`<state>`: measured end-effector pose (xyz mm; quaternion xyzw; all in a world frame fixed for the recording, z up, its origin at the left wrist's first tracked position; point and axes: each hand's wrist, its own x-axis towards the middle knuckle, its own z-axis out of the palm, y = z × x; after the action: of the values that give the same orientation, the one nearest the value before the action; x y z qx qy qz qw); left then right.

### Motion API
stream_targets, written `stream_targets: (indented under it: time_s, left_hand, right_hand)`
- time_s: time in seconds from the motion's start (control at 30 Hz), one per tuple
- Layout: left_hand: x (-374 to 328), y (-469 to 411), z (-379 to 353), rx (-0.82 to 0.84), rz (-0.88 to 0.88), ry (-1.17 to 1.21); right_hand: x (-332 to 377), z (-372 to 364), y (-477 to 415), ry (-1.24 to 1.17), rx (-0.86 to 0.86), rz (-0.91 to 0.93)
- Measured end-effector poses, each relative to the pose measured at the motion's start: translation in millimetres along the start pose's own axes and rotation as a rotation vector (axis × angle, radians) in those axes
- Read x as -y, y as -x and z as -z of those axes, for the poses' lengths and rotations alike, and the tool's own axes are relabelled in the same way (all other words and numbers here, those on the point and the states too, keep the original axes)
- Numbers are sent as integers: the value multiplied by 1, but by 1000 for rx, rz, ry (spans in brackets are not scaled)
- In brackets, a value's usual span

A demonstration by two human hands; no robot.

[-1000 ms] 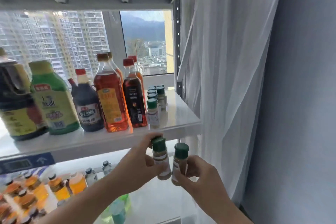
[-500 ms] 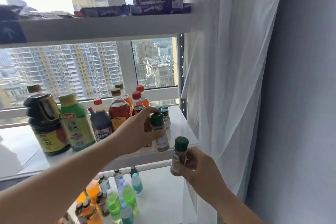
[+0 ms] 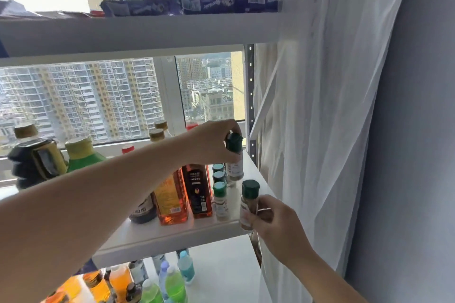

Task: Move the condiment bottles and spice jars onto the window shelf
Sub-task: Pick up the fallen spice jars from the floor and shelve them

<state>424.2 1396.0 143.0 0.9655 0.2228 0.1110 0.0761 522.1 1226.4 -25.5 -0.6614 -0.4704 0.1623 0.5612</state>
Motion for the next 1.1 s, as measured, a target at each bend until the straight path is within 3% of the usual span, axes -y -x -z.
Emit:
stream_targets:
  time_s: [0.27, 1.1]
  left_hand:
    - [27, -70, -32, 165, -21, -245]
    - [60, -128, -87, 315, 15, -382]
  right_hand:
    - [-28, -11, -40, 36, -118, -70]
    - [-78, -11, -112, 11, 43, -112]
